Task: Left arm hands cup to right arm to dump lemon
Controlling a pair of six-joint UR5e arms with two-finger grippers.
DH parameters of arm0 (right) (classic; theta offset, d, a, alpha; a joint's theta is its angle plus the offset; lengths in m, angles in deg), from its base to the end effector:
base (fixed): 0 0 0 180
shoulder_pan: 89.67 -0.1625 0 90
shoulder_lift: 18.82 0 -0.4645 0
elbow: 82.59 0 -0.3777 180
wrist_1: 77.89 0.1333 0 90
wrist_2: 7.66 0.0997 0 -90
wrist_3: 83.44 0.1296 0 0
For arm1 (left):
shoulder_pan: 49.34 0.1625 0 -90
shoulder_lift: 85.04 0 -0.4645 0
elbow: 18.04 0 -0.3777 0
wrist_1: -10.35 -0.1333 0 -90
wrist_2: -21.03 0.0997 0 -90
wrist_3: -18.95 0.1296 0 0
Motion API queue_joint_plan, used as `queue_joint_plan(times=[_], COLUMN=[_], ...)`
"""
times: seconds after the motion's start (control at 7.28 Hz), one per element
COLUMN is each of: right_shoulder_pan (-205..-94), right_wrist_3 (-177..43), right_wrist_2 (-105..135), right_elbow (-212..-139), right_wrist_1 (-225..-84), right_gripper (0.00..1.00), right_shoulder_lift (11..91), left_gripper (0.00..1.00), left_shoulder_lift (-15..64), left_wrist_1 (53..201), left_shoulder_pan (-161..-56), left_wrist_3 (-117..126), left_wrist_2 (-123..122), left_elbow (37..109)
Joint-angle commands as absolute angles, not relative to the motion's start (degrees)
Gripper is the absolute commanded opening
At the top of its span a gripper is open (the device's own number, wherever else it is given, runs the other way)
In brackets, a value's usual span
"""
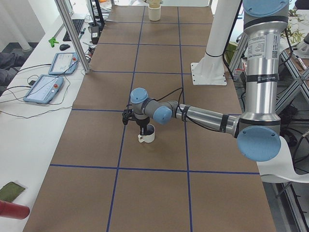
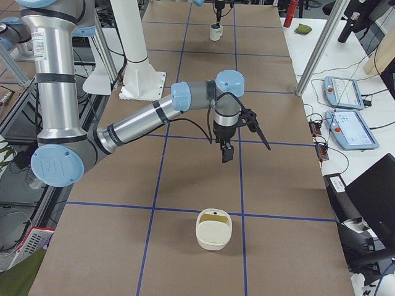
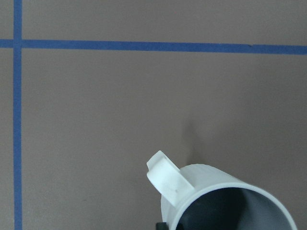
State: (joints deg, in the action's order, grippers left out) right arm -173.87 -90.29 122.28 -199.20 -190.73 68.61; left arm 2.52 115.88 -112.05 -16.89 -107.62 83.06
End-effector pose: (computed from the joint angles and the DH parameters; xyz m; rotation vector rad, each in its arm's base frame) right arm 0.0033 -0.4634 0.5301 0.1128 -0.6972 -0.2501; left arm 0.1763 -0.4559 0.6212 -0.0019 0.7779 0.0007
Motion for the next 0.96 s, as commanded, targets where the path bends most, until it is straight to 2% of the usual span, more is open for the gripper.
queue_joint_plan(times=[0.0, 0.14, 0.82], right_shoulder_pan=[-173.87, -177.69, -178.61], right_wrist_3=[-90.12, -89.86, -89.94], right_wrist_2=[121.28, 120.4, 122.68], right_elbow=[-199.22, -198.27, -196.06], right_wrist_1=[-190.75, -189.35, -188.64], right_gripper=[1.0, 1.0, 1.0], right_shoulder_lift=[68.11, 73.24, 74.43], left_gripper=[1.0, 1.0, 1.0], left_shoulder_lift=[2.5, 1.28, 3.38], left_wrist_1=[117.4, 113.31, 110.55], left_shoulder_pan=[-112.27, -129.68, -131.78], left_wrist_3=[-16.74, 0.58, 1.9], left_wrist_2=[-107.65, -108.69, -109.14], left_elbow=[84.08, 80.78, 80.04])
